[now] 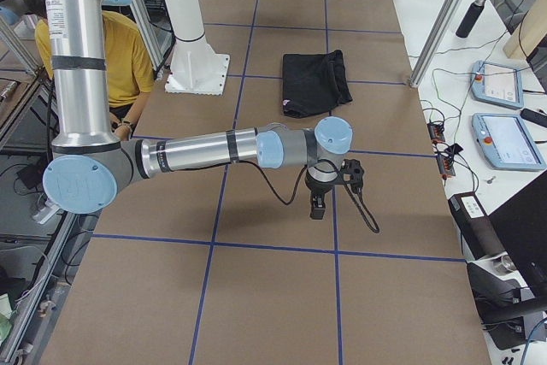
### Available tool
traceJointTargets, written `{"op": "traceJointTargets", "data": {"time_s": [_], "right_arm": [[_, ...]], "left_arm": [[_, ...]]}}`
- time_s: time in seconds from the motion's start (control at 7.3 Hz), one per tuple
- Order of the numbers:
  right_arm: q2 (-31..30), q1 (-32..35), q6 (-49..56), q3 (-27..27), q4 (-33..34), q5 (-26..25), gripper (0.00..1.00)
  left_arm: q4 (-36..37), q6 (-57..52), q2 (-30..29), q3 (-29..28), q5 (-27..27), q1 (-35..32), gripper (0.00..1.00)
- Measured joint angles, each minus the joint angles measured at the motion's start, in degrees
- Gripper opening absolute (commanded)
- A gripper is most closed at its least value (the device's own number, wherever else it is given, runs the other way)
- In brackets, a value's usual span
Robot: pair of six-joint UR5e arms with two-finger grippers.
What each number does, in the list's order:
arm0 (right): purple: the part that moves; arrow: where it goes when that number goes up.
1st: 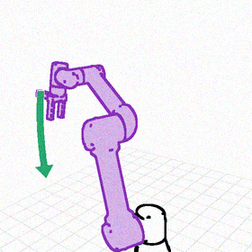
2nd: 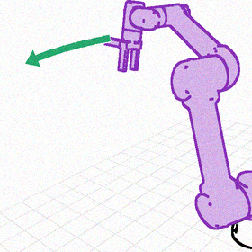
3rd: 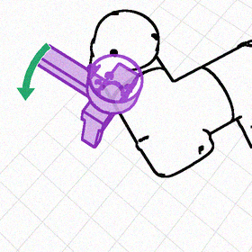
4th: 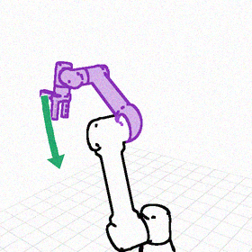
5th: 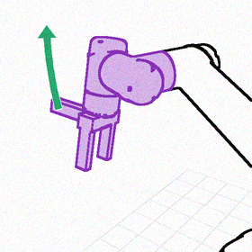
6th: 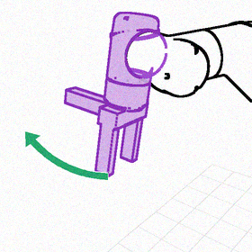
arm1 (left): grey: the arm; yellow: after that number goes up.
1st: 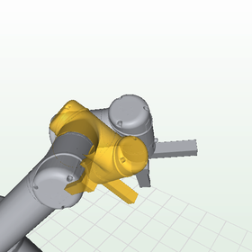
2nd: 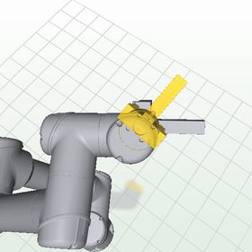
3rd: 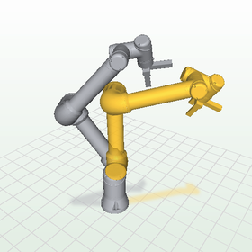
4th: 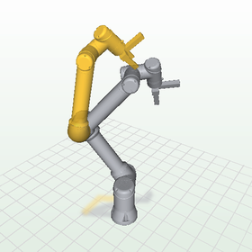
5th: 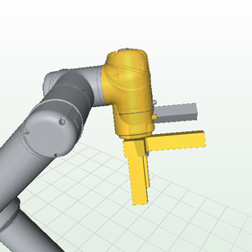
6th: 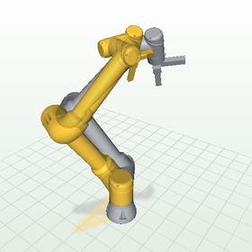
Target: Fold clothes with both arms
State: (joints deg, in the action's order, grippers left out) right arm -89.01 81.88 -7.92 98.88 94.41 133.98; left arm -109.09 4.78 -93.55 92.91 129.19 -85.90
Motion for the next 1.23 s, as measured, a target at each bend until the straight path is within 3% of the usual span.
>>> {"op": "traceJointTargets", "data": {"time_s": [0.27,0.69,1.23], "right_arm": [[-0.61,-0.05,-0.16,1.17,-0.07,0.47,1.00],[-1.11,-0.05,0.22,1.17,-0.17,0.66,1.00],[-1.25,-0.05,0.22,1.04,-0.21,0.40,1.00]], "left_arm": [[0.34,0.04,0.22,0.26,0.51,0.03,1.00],[0.69,0.13,0.50,0.37,6.45,-0.01,1.00],[0.59,0.14,0.55,-0.11,7.28,-0.01,1.00]]}}
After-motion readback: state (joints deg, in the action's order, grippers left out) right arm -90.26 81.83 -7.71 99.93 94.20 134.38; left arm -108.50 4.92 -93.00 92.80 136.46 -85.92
